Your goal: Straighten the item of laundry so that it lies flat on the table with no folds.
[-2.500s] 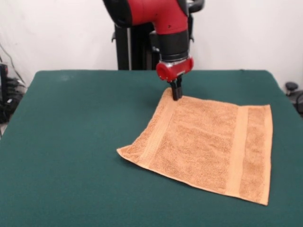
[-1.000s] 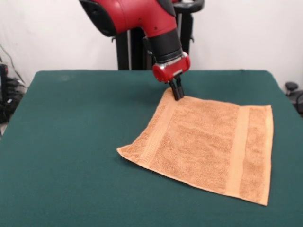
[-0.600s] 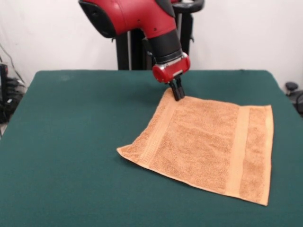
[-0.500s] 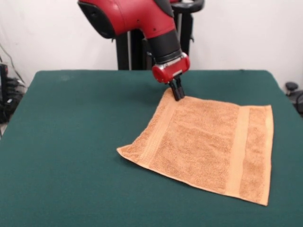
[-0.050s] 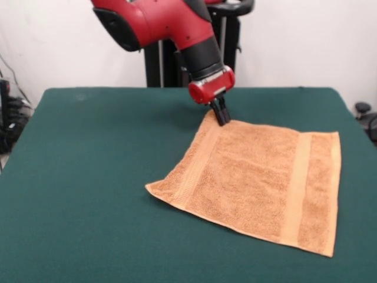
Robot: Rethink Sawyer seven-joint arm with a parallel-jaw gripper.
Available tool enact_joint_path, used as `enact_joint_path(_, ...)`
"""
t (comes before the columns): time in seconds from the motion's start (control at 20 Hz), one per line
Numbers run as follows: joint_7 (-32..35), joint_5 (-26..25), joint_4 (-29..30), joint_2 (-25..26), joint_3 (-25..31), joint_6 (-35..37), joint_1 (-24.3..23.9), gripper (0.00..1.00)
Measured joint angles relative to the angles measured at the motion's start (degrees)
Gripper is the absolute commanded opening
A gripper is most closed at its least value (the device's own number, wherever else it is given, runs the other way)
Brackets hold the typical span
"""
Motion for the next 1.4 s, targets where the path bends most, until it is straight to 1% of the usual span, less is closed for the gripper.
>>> enact_joint_path(0.25, 0.0, -1.4, -0.3, 1.5, 0.6, -2.4, -0.5, 0.00)
enact_joint_path(0.35, 0.0, -2.3, -0.5, 2.8, 1.1, -4.4, -0.7, 0.00)
enact_joint_path(0.65, 0.0, -2.8, -1.2, 5.8, 1.3, -9.1, -0.4, 0.00)
enact_joint_path(1.4, 0.0, -2.8, -1.5, 8.9, 2.8, -11.7, 0.8, 0.00)
